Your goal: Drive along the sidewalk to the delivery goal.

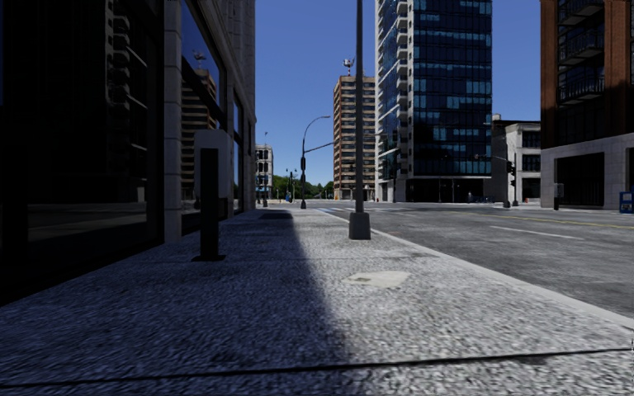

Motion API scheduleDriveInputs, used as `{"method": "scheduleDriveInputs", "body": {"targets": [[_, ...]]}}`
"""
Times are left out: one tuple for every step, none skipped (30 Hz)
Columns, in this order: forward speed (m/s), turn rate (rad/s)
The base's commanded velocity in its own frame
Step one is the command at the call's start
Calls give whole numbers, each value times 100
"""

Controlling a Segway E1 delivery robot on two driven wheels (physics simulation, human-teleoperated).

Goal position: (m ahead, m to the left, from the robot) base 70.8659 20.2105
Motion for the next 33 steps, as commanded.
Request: {"method": "scheduleDriveInputs", "body": {"targets": [[200,0],[200,0],[200,0],[200,0],[200,0],[200,0],[200,0],[200,0],[200,0],[200,0],[200,0],[200,0],[200,0],[200,0],[200,0],[200,0],[200,0],[200,0],[200,0],[200,0],[200,0],[200,0],[200,0],[200,0],[200,0],[200,0],[200,3],[200,3],[200,8],[200,10],[200,14],[200,17],[200,19]]}}
